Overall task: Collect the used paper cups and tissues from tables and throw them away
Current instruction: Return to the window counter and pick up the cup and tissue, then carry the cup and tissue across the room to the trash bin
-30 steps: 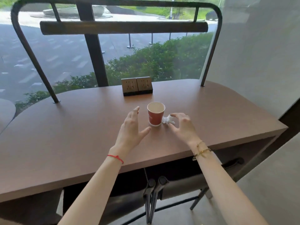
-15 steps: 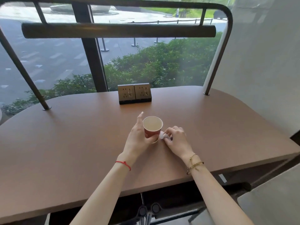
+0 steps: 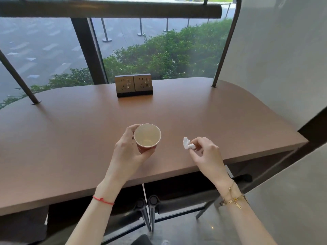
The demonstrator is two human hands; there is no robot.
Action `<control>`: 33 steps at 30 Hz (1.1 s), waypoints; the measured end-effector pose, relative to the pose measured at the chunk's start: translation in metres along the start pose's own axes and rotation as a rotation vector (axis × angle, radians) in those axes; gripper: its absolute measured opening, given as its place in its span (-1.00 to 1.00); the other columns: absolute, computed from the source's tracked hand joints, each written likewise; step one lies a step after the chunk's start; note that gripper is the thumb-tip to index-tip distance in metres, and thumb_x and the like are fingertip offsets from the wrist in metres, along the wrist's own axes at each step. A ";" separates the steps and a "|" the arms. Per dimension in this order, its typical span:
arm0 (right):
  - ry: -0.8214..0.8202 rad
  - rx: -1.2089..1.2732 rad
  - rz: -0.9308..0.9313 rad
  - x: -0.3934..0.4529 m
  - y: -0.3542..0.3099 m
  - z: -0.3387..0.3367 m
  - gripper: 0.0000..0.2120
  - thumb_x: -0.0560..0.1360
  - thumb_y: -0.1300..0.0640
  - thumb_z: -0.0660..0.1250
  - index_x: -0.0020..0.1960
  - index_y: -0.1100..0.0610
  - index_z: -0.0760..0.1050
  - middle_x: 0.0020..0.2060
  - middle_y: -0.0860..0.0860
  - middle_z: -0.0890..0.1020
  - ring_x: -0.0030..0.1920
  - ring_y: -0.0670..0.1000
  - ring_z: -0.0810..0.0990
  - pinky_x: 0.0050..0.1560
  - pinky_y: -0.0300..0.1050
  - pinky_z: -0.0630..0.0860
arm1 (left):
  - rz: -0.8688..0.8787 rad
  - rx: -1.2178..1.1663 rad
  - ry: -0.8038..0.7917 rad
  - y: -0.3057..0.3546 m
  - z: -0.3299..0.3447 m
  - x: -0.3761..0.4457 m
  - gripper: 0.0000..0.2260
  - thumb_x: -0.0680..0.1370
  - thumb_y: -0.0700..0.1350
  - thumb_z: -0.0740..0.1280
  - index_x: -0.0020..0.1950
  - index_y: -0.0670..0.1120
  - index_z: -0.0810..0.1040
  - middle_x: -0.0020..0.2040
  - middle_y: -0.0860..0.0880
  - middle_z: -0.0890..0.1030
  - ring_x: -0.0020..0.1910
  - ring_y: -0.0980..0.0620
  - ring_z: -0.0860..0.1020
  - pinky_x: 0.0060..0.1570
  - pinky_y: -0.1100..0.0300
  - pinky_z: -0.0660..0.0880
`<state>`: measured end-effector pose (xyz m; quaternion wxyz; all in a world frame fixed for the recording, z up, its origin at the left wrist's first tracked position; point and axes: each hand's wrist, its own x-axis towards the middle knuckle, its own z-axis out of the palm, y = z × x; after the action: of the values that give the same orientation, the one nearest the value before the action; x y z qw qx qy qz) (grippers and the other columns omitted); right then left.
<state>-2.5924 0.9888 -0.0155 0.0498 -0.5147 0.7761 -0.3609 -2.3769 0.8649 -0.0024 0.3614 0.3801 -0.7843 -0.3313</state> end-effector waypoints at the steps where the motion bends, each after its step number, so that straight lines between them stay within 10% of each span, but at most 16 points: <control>1: 0.014 -0.009 0.013 -0.012 0.002 -0.006 -0.94 0.49 0.14 0.35 -0.15 0.03 0.49 -0.24 -0.11 0.53 -0.18 -0.12 0.49 -0.22 -0.37 0.35 | -0.002 -0.006 -0.015 0.002 0.000 -0.008 -0.38 0.30 0.06 0.57 0.27 0.16 0.37 0.12 0.28 0.52 0.09 0.31 0.49 0.06 0.40 0.41; 20: 0.479 -0.218 0.675 -0.341 -0.095 -0.013 -0.93 0.47 0.17 0.38 -0.13 0.05 0.49 -0.20 -0.09 0.51 -0.17 -0.10 0.50 -0.17 -0.22 0.45 | 0.354 -0.177 -0.701 0.023 0.002 -0.151 -0.36 0.31 -0.01 0.59 0.24 0.18 0.30 0.07 0.45 0.40 0.02 0.42 0.47 -0.17 0.59 0.37; 33: 0.925 -0.326 1.205 -0.567 -0.235 0.026 -0.89 0.44 0.22 0.39 -0.14 0.06 0.49 -0.24 -0.12 0.52 -0.16 -0.11 0.49 -0.11 -0.28 0.39 | 0.790 -0.307 -1.282 0.087 0.005 -0.315 -0.35 0.32 -0.01 0.58 0.29 0.02 0.32 0.17 0.15 0.46 0.09 0.16 0.48 -0.08 0.45 0.40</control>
<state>-2.1373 1.3998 -0.0575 -0.1678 0.1983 0.9073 -0.3308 -2.2703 1.1718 -0.0346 -0.0238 -0.2492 -0.8633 -0.4383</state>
